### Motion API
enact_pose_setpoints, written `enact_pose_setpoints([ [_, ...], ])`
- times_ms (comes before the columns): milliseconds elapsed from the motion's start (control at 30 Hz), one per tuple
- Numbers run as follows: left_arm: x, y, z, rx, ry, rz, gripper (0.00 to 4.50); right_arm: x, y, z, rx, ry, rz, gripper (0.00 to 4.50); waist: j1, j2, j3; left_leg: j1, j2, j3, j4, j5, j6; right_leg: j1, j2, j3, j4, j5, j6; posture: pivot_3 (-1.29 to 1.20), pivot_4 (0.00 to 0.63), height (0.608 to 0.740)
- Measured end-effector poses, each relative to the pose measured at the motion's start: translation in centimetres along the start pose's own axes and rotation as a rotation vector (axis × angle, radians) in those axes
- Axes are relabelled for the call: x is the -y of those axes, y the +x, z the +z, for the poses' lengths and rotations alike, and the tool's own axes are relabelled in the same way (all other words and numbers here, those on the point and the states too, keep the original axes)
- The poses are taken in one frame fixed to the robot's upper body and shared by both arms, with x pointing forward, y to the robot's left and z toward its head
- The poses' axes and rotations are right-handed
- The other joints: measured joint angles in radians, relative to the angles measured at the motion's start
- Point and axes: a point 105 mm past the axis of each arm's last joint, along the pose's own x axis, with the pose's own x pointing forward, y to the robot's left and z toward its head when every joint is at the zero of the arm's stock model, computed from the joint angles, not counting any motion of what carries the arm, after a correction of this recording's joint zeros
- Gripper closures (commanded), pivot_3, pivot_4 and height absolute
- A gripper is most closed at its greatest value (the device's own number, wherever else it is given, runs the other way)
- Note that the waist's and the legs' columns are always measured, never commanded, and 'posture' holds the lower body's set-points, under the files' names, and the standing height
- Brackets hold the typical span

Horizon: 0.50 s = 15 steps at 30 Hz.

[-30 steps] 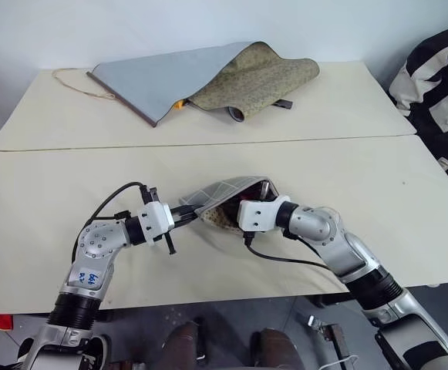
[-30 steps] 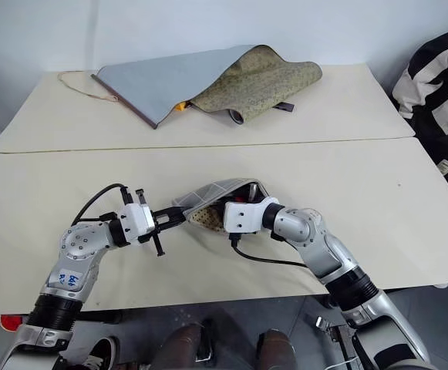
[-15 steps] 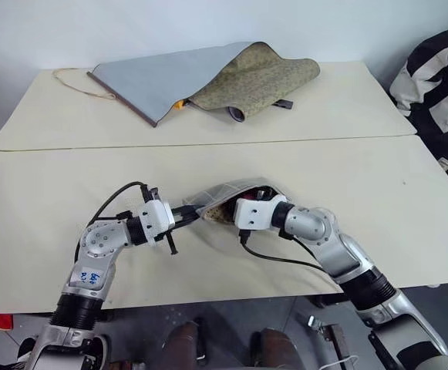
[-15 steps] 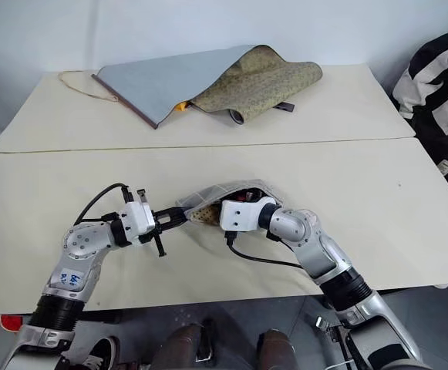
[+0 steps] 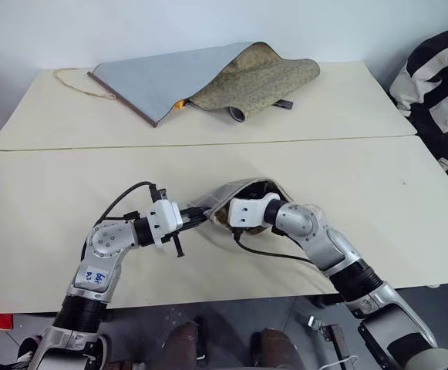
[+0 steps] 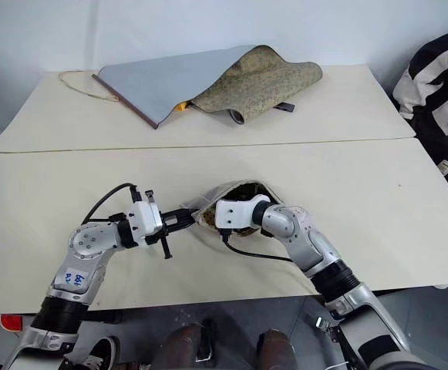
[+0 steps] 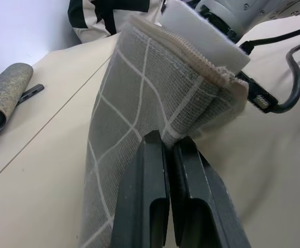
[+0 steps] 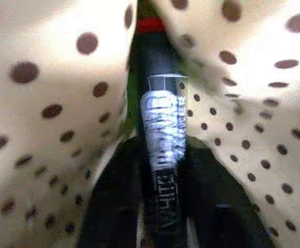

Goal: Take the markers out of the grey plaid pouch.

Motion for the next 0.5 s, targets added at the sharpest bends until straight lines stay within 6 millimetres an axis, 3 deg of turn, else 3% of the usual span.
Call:
enact_pose_setpoints([
  [167,-0.2,-0.2,-0.1,-0.010,0.029,0.014,4.50,-0.5,-1.9,0.9,0.072,0.097,0.065,3.92,0.000,0.000,0.000,0.000,0.000,0.000,0.000,0.000,0.000,0.001,0.000,-0.001,-0.001,0.000,0.000,0.00,0.150,0.740],
  [500,-1.2,-0.8,-0.6,-0.031,0.062,0.059,4.50,0.5,-4.5,2.9,0.199,0.215,0.109,3.92,0.003,0.000,0.000,0.001,0.000,-0.002,0.000,0.000,0.000,0.003,-0.001,-0.002,-0.001,0.000,0.000,0.00,0.150,0.740],
])
